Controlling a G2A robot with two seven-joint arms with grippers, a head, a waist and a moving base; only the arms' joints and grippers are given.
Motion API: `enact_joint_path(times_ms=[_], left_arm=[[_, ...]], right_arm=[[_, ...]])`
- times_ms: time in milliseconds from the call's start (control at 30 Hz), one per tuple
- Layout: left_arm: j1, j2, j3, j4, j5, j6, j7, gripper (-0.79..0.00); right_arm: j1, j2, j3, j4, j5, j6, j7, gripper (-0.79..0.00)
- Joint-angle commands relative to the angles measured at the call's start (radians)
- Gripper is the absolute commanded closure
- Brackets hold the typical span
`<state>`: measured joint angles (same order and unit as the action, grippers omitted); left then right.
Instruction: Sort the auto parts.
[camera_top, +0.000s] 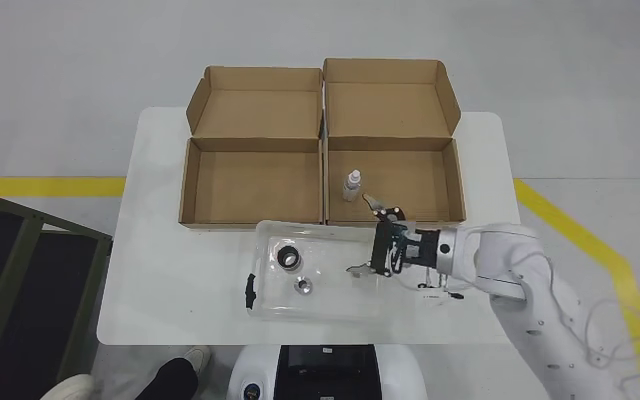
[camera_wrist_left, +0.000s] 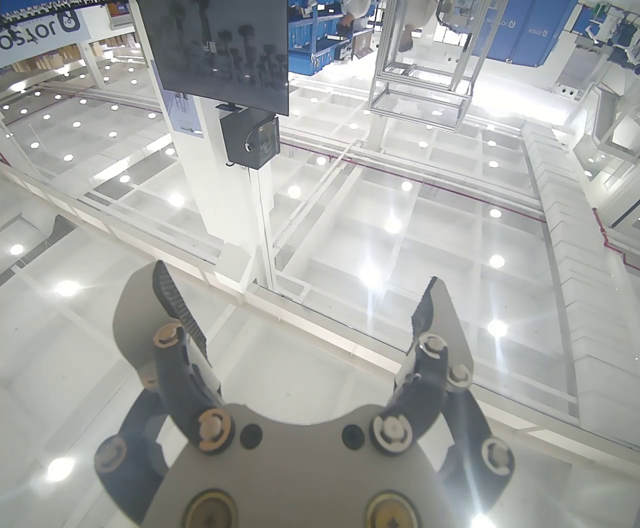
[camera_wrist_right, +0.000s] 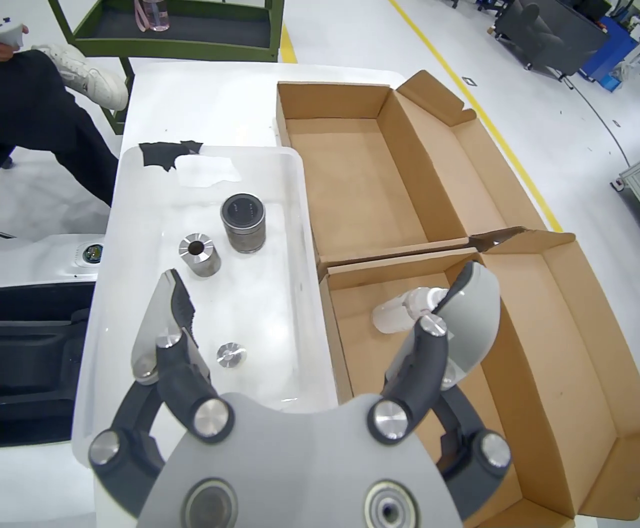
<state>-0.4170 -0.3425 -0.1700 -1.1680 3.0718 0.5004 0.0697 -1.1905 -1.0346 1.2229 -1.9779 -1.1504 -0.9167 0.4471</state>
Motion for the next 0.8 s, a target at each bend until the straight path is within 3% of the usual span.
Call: enact_joint_path(times_ms=[0,333,767], left_arm=[[0.0,0.0,0.0,0.0,0.0,0.0,0.0,-0.785],[0.0,0.0,0.0,0.0,0.0,0.0,0.0,-0.785],[0.0,0.0,0.0,0.0,0.0,0.0,0.0,-0.785]], right_arm=[[-0.02,0.003,0.0,-0.014,-0.019,-0.006,-0.001,-0.785],[-0.078,0.011,-0.06,-0.06,-0.164,-0.016,0.057,-0.785],[0.011,0.002,-0.18,0.0,-0.137,-0.011,0.271,-0.785]])
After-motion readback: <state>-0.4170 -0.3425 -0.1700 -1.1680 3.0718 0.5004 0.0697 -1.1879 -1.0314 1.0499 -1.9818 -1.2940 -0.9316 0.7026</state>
